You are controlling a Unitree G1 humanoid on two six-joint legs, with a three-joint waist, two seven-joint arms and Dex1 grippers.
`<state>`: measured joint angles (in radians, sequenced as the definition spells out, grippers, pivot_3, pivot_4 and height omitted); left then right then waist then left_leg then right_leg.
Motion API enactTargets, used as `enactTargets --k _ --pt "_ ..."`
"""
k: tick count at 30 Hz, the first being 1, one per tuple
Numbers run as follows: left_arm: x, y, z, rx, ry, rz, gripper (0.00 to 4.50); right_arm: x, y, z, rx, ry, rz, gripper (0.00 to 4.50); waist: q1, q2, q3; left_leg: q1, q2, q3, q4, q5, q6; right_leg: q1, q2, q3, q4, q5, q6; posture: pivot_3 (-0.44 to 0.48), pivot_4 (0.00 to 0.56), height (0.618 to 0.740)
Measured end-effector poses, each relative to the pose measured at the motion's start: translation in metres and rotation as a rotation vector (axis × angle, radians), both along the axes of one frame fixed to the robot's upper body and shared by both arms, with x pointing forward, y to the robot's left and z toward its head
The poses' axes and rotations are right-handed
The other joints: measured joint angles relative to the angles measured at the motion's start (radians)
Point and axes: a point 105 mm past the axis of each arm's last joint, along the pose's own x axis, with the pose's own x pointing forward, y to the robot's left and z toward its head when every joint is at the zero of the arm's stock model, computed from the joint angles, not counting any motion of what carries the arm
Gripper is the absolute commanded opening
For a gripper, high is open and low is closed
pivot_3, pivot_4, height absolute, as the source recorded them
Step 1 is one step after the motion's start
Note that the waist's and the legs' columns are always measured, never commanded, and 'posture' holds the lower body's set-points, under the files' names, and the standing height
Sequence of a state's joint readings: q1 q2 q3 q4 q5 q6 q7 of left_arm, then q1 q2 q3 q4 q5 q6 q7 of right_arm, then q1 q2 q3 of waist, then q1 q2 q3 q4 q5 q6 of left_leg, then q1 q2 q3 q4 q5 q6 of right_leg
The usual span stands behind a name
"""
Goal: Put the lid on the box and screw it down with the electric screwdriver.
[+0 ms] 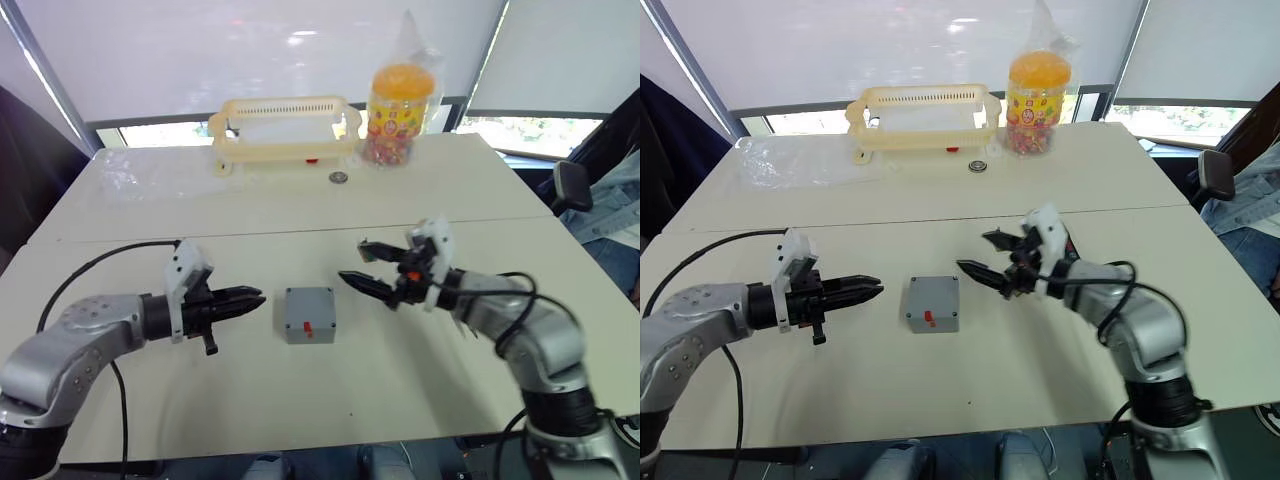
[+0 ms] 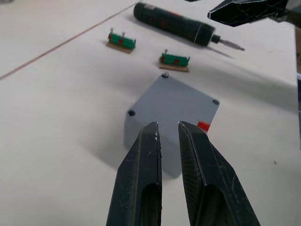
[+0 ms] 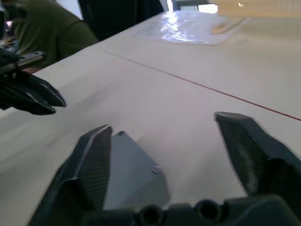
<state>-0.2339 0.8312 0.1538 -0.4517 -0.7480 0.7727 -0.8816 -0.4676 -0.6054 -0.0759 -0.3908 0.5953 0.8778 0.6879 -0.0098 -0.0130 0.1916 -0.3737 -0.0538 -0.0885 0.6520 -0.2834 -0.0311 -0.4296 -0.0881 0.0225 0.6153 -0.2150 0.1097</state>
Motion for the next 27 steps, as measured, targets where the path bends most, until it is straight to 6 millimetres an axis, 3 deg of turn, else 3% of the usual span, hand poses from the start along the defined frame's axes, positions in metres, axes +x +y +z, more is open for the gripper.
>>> enactTargets --k 4,7,10,16,22,27 --pt "-0.009 -0.014 0.013 0.054 -0.038 -0.128 0.59 -0.002 -0.053 0.029 -0.146 0.140 -0.109 4.43 -0.002 0.000 0.000 0.000 0.000 0.001 0.000 0.000 0.001 0.000 0.000 0.000 -0.001 -0.001 -0.002 0.000 0.150 0.740" --pt "-0.011 -0.025 0.023 0.057 -0.074 -0.201 0.59 -0.010 -0.076 0.036 -0.259 0.311 -0.175 4.43 -0.007 0.000 0.000 0.001 0.001 0.001 -0.002 -0.001 0.001 0.000 0.001 -0.001 -0.001 -0.002 -0.003 0.000 0.150 0.740" --pt "-0.011 -0.041 0.030 0.024 -0.109 -0.258 0.59 0.002 -0.090 0.037 -0.297 0.436 -0.274 4.43 -0.013 0.000 0.000 0.001 0.001 0.004 -0.001 -0.001 0.001 0.000 0.001 0.000 -0.001 -0.001 -0.002 0.000 0.150 0.740" --pt "-0.016 -0.057 0.024 0.003 -0.108 -0.300 0.59 0.022 -0.107 0.012 -0.353 0.652 -0.378 4.43 -0.006 0.000 0.001 -0.002 0.000 0.004 -0.001 -0.001 0.001 -0.003 0.000 0.000 -0.002 0.000 0.000 0.000 0.150 0.740" --pt "-0.022 -0.057 0.012 0.018 -0.092 -0.266 0.59 0.039 -0.123 -0.012 -0.399 0.780 -0.445 4.43 -0.007 0.000 0.001 -0.002 0.000 0.004 -0.001 -0.001 0.002 -0.003 0.000 0.001 -0.001 0.000 0.000 0.000 0.150 0.740" --pt "-0.026 -0.056 0.008 0.013 -0.085 -0.246 0.59 0.046 -0.124 -0.028 -0.442 0.829 -0.417 4.43 -0.008 0.000 0.001 -0.002 0.000 0.004 -0.001 -0.001 0.001 -0.003 0.000 0.001 -0.001 0.001 0.000 0.000 0.150 0.740"
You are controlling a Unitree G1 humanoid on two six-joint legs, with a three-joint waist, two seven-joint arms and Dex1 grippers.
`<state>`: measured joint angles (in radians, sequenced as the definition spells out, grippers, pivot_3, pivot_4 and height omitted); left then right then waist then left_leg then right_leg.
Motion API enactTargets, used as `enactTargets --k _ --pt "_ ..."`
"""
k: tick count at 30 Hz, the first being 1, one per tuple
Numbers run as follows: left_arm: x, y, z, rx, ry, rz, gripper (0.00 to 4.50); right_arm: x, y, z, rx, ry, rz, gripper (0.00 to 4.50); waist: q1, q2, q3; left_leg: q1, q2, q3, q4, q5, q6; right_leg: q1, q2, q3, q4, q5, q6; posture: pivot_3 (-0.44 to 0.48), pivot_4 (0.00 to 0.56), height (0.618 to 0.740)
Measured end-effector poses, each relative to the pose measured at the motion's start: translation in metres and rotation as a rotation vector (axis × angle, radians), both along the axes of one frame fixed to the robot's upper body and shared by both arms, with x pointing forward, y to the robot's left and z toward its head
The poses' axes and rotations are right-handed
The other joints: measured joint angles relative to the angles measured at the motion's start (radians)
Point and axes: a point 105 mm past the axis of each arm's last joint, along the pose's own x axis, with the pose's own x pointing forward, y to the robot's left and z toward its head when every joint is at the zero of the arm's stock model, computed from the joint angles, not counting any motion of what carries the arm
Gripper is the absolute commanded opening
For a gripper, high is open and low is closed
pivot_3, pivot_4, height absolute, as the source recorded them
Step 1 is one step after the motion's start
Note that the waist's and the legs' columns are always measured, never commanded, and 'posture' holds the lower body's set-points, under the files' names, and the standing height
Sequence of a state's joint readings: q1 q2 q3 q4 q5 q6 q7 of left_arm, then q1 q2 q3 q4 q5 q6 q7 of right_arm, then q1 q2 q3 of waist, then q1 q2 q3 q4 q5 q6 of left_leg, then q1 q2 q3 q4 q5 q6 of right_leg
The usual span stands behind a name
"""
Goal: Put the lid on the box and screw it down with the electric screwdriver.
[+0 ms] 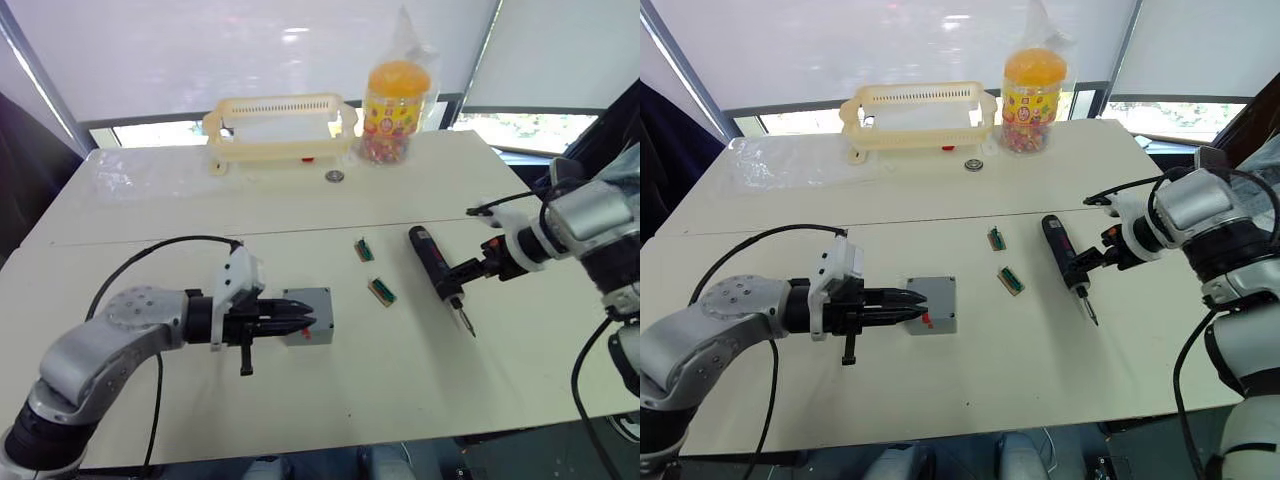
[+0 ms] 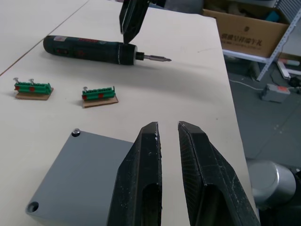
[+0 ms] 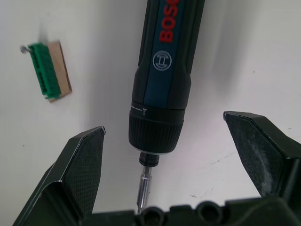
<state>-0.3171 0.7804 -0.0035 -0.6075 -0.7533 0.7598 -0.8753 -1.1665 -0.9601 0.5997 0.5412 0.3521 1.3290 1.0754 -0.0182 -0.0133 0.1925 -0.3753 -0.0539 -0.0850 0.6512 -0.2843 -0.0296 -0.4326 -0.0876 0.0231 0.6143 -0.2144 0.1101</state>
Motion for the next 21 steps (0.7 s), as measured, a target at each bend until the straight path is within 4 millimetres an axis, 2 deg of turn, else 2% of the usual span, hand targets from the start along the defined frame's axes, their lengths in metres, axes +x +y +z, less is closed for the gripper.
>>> enactTargets --k 4,5,7,10,11,16,21 --pt "0.002 0.003 0.000 -0.005 -0.006 0.030 0.59 0.004 0.010 -0.016 0.027 0.057 0.006 4.43 -0.001 0.000 0.000 0.000 0.000 0.000 0.000 0.000 0.000 0.000 0.000 0.000 0.001 0.000 0.000 0.000 0.150 0.740" --pt "0.002 0.004 0.000 -0.005 -0.006 0.037 0.59 0.006 0.013 -0.020 0.025 0.063 0.012 4.21 -0.001 0.000 0.000 0.000 0.000 0.000 0.000 0.000 0.000 0.000 0.000 0.000 0.001 0.000 0.000 0.000 0.150 0.740" --pt "0.003 0.006 -0.004 0.002 0.002 0.047 0.59 0.010 0.018 -0.029 0.008 0.073 0.032 3.62 -0.001 0.000 0.000 0.000 0.000 0.000 0.000 0.000 0.000 -0.001 0.000 0.000 0.001 0.000 0.000 0.000 0.150 0.740" --pt "0.003 0.009 -0.007 0.024 0.010 0.052 0.59 0.013 0.010 -0.033 -0.036 0.065 0.016 2.08 0.000 -0.001 -0.001 0.000 0.000 0.000 0.000 0.000 -0.001 0.000 0.000 0.000 0.001 0.000 0.000 0.000 0.150 0.740" --pt "0.003 0.010 -0.008 0.032 0.011 0.048 0.59 0.014 0.010 -0.034 -0.031 0.064 0.015 1.79 0.000 -0.001 -0.001 0.001 0.000 0.000 0.001 0.000 -0.001 0.001 0.000 0.000 0.001 0.000 0.000 0.000 0.150 0.740" --pt "0.000 0.010 -0.008 0.033 0.017 0.022 0.59 0.017 0.012 -0.034 0.005 0.059 -0.027 1.78 -0.003 -0.002 -0.001 0.002 0.000 -0.001 0.001 0.000 -0.001 0.002 0.000 0.000 0.001 0.000 0.000 0.000 0.150 0.740" --pt "0.013 0.018 -0.006 0.004 0.031 0.082 0.59 0.026 0.008 -0.025 0.214 0.019 -0.253 1.78 -0.002 0.000 0.000 0.001 0.000 0.000 0.001 0.001 -0.001 0.000 0.000 0.000 0.002 0.001 -0.001 0.000 0.150 0.740"
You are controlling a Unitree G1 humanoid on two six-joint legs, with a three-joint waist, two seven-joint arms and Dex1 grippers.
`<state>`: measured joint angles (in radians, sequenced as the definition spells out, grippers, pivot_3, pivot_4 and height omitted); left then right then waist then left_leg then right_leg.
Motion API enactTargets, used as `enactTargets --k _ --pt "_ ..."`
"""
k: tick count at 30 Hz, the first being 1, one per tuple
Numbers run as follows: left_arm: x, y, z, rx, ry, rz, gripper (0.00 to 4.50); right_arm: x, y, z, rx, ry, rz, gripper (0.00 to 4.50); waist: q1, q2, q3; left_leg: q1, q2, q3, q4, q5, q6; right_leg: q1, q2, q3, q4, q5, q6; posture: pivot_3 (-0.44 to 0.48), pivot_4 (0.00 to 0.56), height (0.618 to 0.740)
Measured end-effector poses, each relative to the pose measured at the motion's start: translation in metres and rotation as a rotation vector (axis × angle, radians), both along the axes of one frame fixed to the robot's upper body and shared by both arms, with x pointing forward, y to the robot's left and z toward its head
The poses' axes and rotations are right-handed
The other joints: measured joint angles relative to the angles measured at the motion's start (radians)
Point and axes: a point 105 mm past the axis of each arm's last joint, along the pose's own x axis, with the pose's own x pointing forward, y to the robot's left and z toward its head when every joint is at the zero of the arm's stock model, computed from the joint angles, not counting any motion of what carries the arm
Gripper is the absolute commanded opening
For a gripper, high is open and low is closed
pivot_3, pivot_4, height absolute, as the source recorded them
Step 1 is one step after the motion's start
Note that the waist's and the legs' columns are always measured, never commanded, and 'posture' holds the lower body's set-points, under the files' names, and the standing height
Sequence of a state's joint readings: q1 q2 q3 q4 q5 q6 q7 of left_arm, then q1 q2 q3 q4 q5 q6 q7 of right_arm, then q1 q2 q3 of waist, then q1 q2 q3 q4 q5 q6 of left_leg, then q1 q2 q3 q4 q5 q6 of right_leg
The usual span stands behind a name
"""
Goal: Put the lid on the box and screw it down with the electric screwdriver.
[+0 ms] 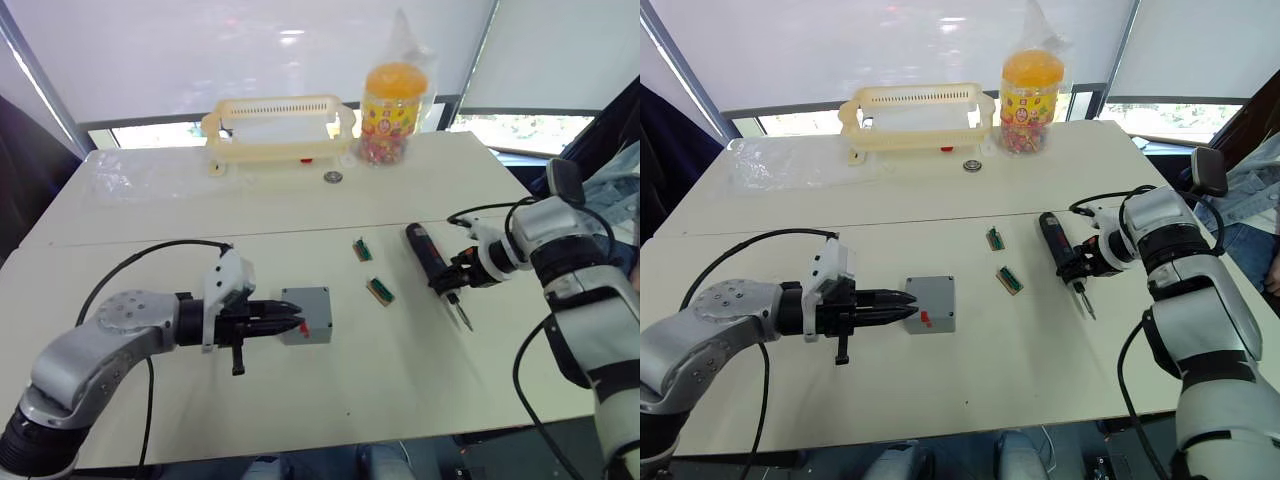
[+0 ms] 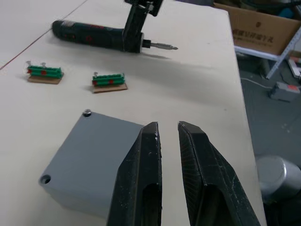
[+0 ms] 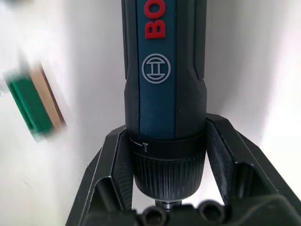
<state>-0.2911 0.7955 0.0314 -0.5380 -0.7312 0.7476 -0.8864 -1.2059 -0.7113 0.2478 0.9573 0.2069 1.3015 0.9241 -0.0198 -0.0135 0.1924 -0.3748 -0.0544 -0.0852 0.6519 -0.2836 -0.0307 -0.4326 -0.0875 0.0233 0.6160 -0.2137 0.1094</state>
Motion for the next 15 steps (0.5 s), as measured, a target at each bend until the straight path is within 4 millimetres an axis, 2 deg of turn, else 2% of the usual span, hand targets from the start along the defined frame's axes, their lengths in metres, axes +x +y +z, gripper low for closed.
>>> enactTargets --k 2,5,7,9,12,14,15 --pt "0.012 0.009 0.004 -0.033 0.004 0.053 0.59 0.010 0.001 0.022 0.081 -0.138 -0.022 1.78 0.003 0.002 0.001 -0.003 0.000 0.000 0.000 0.000 0.000 -0.004 0.000 0.000 0.001 0.000 0.001 0.000 0.150 0.740" --pt "0.023 0.021 0.009 -0.053 -0.009 0.102 0.59 0.022 0.019 0.087 0.150 -0.532 0.077 1.78 -0.002 0.003 0.001 -0.010 0.000 0.000 -0.001 0.000 0.000 -0.013 0.000 0.001 0.005 0.001 0.002 0.000 0.150 0.740" --pt "0.028 0.026 0.007 -0.053 -0.008 0.120 0.59 0.016 0.041 0.128 0.194 -0.834 0.157 1.78 -0.002 0.003 0.001 -0.011 0.001 0.000 -0.002 0.000 0.000 -0.014 0.001 0.000 0.005 0.001 0.002 0.000 0.150 0.740" --pt "0.033 0.028 0.007 -0.054 -0.019 0.126 0.59 0.000 0.068 0.152 0.301 -1.049 0.221 1.78 -0.001 0.002 0.001 -0.013 0.002 -0.001 -0.002 0.000 0.000 -0.016 0.001 0.000 0.005 0.001 0.002 0.000 0.150 0.740" --pt "0.036 0.023 0.004 -0.048 -0.035 0.109 0.59 -0.029 0.102 0.164 0.457 -1.204 0.296 1.78 0.003 0.003 0.001 -0.014 0.001 -0.001 0.001 0.001 -0.001 -0.016 -0.001 0.001 0.005 0.002 0.004 0.000 0.150 0.740" --pt "0.036 0.018 -0.002 -0.034 -0.033 0.083 0.59 -0.048 0.121 0.160 0.486 -1.277 0.333 1.78 0.008 0.001 0.001 -0.015 0.000 -0.002 0.003 0.001 -0.001 -0.014 -0.001 0.001 0.004 0.003 0.005 0.000 0.150 0.740" --pt "0.035 0.016 -0.005 -0.031 -0.031 0.071 0.36 -0.055 0.130 0.153 0.496 -1.291 0.349 1.78 0.008 0.001 0.001 -0.014 0.000 -0.002 0.004 0.001 -0.001 -0.013 -0.001 0.001 0.004 0.004 0.005 0.000 0.150 0.740"
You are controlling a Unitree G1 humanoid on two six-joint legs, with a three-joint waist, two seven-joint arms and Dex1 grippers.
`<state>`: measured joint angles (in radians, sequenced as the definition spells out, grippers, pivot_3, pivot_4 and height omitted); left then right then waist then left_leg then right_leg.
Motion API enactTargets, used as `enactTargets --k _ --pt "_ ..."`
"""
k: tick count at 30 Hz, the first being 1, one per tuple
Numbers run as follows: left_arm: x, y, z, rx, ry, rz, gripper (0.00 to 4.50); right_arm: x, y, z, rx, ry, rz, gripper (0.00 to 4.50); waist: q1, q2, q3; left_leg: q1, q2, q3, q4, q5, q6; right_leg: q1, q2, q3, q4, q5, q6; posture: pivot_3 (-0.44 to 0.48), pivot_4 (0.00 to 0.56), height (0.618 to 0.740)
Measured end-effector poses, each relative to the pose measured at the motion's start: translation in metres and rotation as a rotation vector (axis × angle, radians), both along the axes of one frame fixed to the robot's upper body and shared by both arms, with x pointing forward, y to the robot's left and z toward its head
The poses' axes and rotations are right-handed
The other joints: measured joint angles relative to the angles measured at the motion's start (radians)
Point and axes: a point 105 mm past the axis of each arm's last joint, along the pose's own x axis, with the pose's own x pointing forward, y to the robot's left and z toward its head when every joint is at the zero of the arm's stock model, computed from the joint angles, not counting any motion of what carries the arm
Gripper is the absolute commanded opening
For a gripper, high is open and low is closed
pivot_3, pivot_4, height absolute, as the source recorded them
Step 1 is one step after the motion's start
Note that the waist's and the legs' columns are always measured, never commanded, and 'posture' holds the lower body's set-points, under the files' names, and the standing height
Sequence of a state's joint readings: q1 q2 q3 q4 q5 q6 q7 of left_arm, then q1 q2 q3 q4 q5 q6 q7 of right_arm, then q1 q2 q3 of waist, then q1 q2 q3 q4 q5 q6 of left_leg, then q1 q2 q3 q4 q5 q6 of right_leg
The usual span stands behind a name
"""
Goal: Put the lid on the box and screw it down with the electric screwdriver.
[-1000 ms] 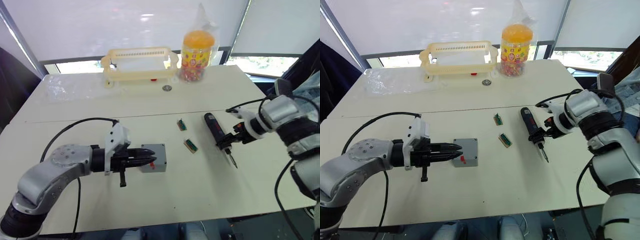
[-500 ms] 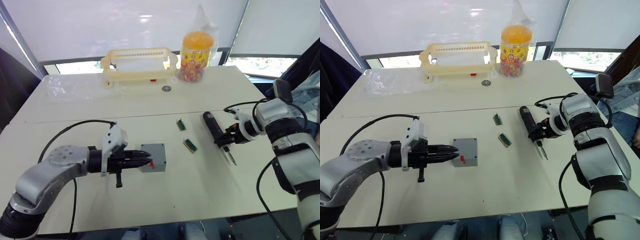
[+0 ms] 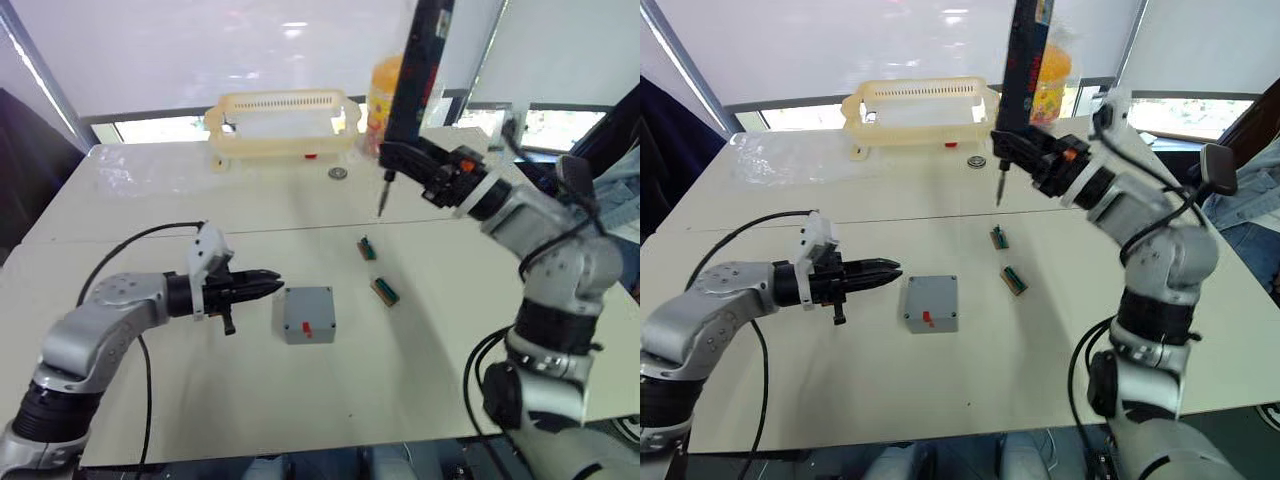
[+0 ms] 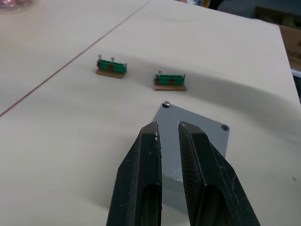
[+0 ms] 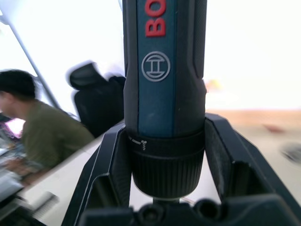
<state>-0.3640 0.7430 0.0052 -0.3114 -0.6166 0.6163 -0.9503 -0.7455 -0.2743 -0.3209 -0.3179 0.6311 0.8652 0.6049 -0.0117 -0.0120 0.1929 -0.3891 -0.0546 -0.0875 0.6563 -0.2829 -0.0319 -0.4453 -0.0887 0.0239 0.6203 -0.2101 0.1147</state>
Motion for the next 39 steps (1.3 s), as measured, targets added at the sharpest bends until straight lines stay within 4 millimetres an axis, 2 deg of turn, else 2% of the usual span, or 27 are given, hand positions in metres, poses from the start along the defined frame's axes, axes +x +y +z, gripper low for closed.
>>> enactTargets --k 1,3,5,9,18,21,24,31,39 --pt "-0.001 -0.002 -0.002 0.006 -0.002 -0.012 0.08 -0.004 0.007 -0.009 0.004 -0.002 0.006 1.78 0.000 -0.001 0.000 0.000 0.000 0.000 0.001 0.000 0.000 0.001 0.000 0.000 0.000 0.000 0.000 0.000 0.150 0.740" --pt "-0.002 -0.006 -0.007 0.020 -0.001 -0.031 0.04 -0.010 0.021 -0.034 0.010 0.037 0.018 1.78 -0.002 0.000 0.000 0.000 -0.001 0.000 0.003 0.000 0.000 0.001 0.000 0.000 0.001 0.001 0.000 0.000 0.150 0.740" --pt "-0.003 -0.010 -0.010 0.037 -0.010 -0.050 0.04 -0.009 0.027 -0.058 0.000 0.077 -0.019 1.78 -0.002 0.000 0.000 0.000 -0.001 0.000 0.004 0.000 0.000 0.001 0.001 0.000 0.001 0.001 0.000 0.000 0.150 0.740" --pt "-0.004 -0.018 -0.016 0.049 -0.017 -0.071 0.04 -0.012 0.039 -0.083 -0.036 0.069 -0.072 1.78 -0.007 0.000 0.000 0.000 -0.001 0.000 0.004 0.000 0.000 0.000 0.001 0.000 0.004 0.001 0.000 0.000 0.150 0.740" --pt "0.001 -0.026 -0.035 0.082 -0.028 -0.090 0.04 -0.010 0.045 -0.080 -0.036 -0.017 -0.146 1.78 -0.005 0.000 0.000 0.001 -0.001 0.000 0.005 0.000 0.000 0.000 0.001 0.000 0.007 0.001 0.000 0.000 0.150 0.740" --pt "0.004 -0.026 -0.039 0.081 -0.026 -0.081 0.84 -0.008 0.046 -0.084 -0.042 -0.007 -0.152 1.78 -0.006 0.000 0.000 0.001 -0.001 0.000 0.005 0.000 0.000 0.000 0.001 0.000 0.007 0.001 0.000 0.000 0.150 0.740" --pt "0.006 -0.026 -0.042 0.084 -0.033 -0.078 2.32 -0.007 0.046 -0.087 -0.040 -0.002 -0.158 1.78 -0.006 0.000 0.000 0.001 -0.001 0.000 0.005 0.000 0.000 0.000 0.001 0.000 0.007 0.001 0.000 0.000 0.150 0.740" --pt "0.005 -0.027 -0.043 0.086 -0.035 -0.088 2.32 -0.012 0.052 -0.102 -0.048 0.042 -0.139 1.78 -0.006 0.000 0.000 0.002 -0.001 0.000 0.006 0.000 0.000 0.000 0.001 0.000 0.007 0.001 0.000 0.000 0.150 0.740" --pt "0.004 -0.027 -0.044 0.091 -0.043 -0.089 2.32 -0.014 0.055 -0.107 -0.047 0.037 -0.148 1.78 -0.006 0.000 0.000 0.003 -0.001 0.000 0.006 0.000 0.000 0.001 0.001 0.000 0.008 0.001 0.000 0.000 0.150 0.740"
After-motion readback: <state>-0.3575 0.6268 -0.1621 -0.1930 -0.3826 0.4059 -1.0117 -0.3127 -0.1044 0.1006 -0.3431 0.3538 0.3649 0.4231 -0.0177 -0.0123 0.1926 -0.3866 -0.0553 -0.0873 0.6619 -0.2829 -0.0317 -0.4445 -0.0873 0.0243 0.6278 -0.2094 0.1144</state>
